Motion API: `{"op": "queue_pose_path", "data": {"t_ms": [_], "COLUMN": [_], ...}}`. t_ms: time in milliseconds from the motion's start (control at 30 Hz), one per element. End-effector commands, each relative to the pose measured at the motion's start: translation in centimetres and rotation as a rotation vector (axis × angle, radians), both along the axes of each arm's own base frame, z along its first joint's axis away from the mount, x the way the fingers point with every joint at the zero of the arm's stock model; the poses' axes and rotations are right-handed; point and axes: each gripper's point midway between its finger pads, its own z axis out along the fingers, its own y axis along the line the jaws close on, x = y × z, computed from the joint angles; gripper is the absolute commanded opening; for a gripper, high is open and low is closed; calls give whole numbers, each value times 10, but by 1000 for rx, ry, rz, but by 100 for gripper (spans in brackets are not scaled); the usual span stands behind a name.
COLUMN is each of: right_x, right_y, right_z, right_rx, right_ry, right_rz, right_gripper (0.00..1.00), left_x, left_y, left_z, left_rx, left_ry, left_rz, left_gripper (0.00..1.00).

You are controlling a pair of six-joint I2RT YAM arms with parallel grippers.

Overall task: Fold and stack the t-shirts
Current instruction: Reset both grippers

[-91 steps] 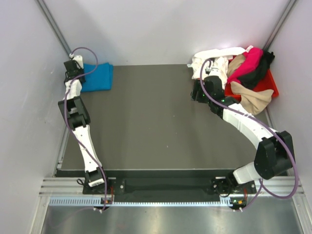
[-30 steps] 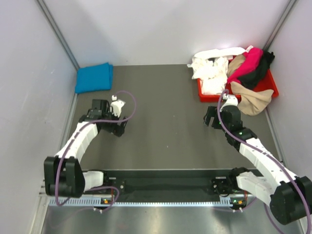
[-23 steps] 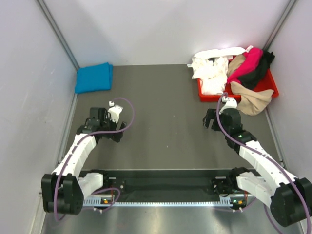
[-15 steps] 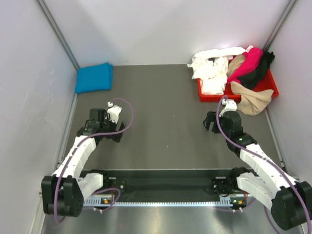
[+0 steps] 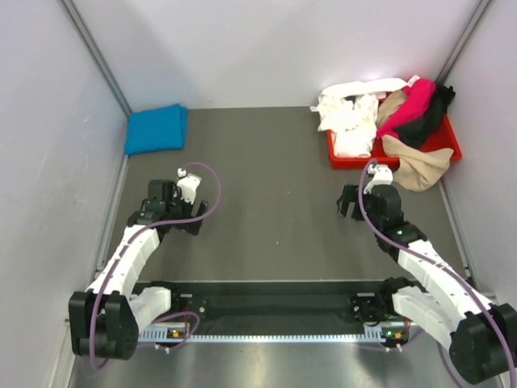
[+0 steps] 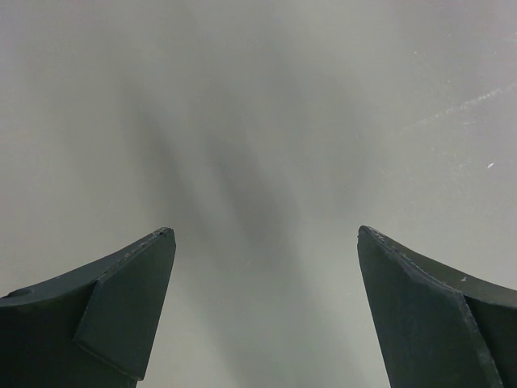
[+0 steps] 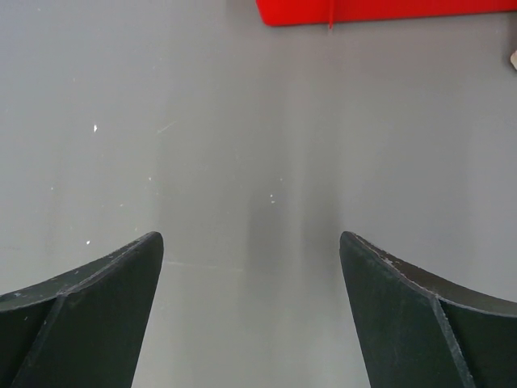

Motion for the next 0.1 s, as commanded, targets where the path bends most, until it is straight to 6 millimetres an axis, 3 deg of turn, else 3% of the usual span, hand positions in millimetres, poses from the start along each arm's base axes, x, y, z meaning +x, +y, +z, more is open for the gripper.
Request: {"op": "queue_pose_path", "data": {"t_ms": [0, 67], "right_x": [9, 9], "right_y": [-5, -6], "right_z": [19, 19], "right_rx": [-1, 1], "right_ry": [-75, -75], "right_rz": [-19, -27], "right_gripper": [91, 94], "left_x": [8, 13], "left_y": [1, 10], "left_z": [10, 13], "left_rx": [-3, 15], "left_ry": [-60, -72], "left_rz": [8, 78], "left_gripper": [99, 99]}}
